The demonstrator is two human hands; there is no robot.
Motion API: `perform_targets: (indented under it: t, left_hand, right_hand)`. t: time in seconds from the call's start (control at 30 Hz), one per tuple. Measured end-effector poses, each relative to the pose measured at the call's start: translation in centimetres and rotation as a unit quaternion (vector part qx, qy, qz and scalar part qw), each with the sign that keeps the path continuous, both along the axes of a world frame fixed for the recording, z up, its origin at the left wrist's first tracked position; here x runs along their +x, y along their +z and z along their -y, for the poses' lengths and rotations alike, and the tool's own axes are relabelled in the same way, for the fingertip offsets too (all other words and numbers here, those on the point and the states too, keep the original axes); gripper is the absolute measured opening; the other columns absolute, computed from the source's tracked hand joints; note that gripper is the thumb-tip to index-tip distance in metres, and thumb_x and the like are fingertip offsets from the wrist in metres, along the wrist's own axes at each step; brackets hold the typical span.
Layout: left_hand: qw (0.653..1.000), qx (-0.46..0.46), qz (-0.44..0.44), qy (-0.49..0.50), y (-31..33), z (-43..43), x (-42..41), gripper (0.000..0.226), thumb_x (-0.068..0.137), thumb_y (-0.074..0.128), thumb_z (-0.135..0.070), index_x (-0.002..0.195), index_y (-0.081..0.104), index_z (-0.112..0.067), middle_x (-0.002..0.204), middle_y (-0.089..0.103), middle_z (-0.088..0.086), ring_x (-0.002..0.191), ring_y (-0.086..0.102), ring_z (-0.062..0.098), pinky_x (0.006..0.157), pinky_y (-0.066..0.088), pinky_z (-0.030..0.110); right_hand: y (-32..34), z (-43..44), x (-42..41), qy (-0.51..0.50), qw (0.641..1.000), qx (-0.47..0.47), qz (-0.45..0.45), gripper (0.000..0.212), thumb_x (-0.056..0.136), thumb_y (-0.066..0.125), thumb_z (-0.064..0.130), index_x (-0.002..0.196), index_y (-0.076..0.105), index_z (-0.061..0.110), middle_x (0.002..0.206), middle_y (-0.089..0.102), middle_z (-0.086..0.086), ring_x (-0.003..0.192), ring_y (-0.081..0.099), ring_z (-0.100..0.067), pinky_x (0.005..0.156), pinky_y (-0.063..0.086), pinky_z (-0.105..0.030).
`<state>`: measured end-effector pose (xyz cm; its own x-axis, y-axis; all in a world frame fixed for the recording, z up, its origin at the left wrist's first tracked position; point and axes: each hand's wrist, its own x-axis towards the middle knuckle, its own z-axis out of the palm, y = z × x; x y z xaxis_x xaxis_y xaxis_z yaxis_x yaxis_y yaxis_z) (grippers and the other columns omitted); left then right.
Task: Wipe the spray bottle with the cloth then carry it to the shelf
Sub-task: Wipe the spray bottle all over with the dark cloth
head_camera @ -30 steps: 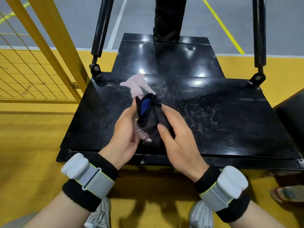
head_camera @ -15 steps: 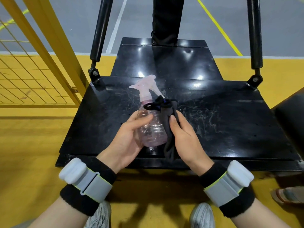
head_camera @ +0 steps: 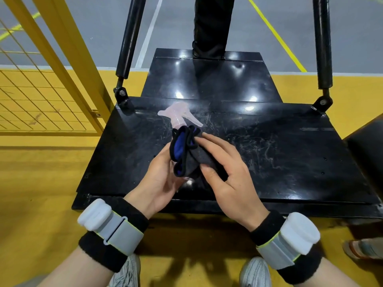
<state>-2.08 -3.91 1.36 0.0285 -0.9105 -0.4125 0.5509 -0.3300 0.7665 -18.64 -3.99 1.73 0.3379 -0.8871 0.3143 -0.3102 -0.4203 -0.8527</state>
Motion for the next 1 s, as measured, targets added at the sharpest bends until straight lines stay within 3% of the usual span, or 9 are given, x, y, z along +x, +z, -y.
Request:
perform_targets:
  t: [0.13,0.23,0.33,0.53,0.63,0.73,0.8,0.9,1.0]
  left_hand:
    - [1.0,-0.012,-0.003,-0.007,0.3,0.0,0.1,0.051,0.078,0.068,-0.036,0.124,0.068,-0.014,0.105,0.074,0.008,0.087,0.07,0.02,0.079,0.057,0.036]
    - [0.999,-0.04,-0.003,-0.028,0.5,0.0,0.2,0.04,0.082,0.067,-0.034,0.118,0.069,-0.016,0.096,0.076,0.003,0.08,0.072,0.018,0.074,0.062,0.034]
    - [0.997,-0.054,0.004,-0.059,0.7,-0.3,0.3,0.046,0.085,0.067,-0.031,0.127,0.067,-0.013,0.116,0.073,0.006,0.102,0.07,0.022,0.091,0.056,0.04]
    - [0.987,-0.071,0.031,-0.14,1.1,-0.4,0.5,0.05,0.086,0.062,-0.016,0.135,0.063,-0.016,0.121,0.07,0.008,0.105,0.065,0.025,0.09,0.05,0.039]
    - [0.98,-0.088,0.084,-0.156,1.4,-0.3,0.5,0.053,0.085,0.066,-0.018,0.137,0.061,-0.017,0.128,0.07,0.012,0.107,0.069,0.028,0.085,0.059,0.039]
    - [0.978,-0.084,0.135,-0.138,1.3,-0.2,0.6,0.055,0.081,0.074,-0.021,0.135,0.062,-0.017,0.135,0.067,0.016,0.121,0.066,0.037,0.099,0.054,0.051]
    - [0.972,-0.082,0.185,-0.118,1.2,-0.1,0.8,0.057,0.074,0.081,-0.021,0.129,0.066,-0.015,0.127,0.072,0.013,0.118,0.068,0.035,0.096,0.058,0.045]
    - [0.95,-0.079,0.289,-0.085,0.8,-0.1,0.5,0.068,0.059,0.094,-0.038,0.12,0.069,-0.023,0.123,0.073,0.009,0.111,0.071,0.025,0.101,0.055,0.044]
    - [0.927,-0.077,0.362,-0.057,0.2,-0.3,-0.1,0.076,0.053,0.095,-0.054,0.118,0.062,-0.032,0.113,0.073,-0.006,0.098,0.07,0.0,0.087,0.053,0.017]
  right_hand:
    - [0.1,0.5,0.1,-0.003,0.999,0.026,0.036,0.048,0.094,0.061,0.017,0.14,0.058,0.031,0.146,0.055,0.009,0.14,0.048,-0.012,0.119,0.038,-0.038]
    - [-0.1,0.9,0.1,-0.012,0.995,0.069,0.065,0.045,0.097,0.058,0.024,0.138,0.053,0.042,0.142,0.058,0.012,0.135,0.053,-0.007,0.116,0.043,-0.039]
    - [-0.3,1.5,-0.3,-0.001,0.979,0.157,0.127,0.04,0.102,0.055,0.031,0.141,0.058,0.036,0.135,0.067,0.012,0.128,0.061,-0.008,0.107,0.05,-0.032]
    - [0.1,3.3,-1.5,-0.047,0.938,0.273,0.209,0.028,0.11,0.048,0.024,0.12,0.074,0.029,0.111,0.079,0.006,0.101,0.075,-0.009,0.081,0.057,-0.02]
    - [0.3,3.9,-2.1,-0.075,0.902,0.341,0.254,0.025,0.107,0.053,0.021,0.11,0.078,0.022,0.106,0.081,-0.003,0.095,0.077,-0.018,0.077,0.06,-0.027]
    - [0.7,4.3,-2.5,-0.079,0.868,0.386,0.301,0.025,0.106,0.053,0.019,0.119,0.074,0.011,0.118,0.077,-0.015,0.106,0.074,-0.031,0.089,0.062,-0.042]
    - [1.0,4.5,-2.8,-0.071,0.85,0.404,0.331,0.028,0.106,0.052,0.019,0.122,0.072,0.009,0.121,0.075,-0.019,0.104,0.074,-0.032,0.091,0.062,-0.043]
    - [1.0,4.3,-2.8,-0.055,0.846,0.41,0.337,0.028,0.103,0.053,0.016,0.121,0.074,0.01,0.114,0.078,-0.016,0.094,0.077,-0.026,0.077,0.064,-0.035]
    - [0.5,3.9,-2.4,-0.031,0.881,0.376,0.286,0.025,0.098,0.061,0.01,0.118,0.076,0.016,0.115,0.079,-0.011,0.102,0.076,-0.026,0.081,0.061,-0.033]
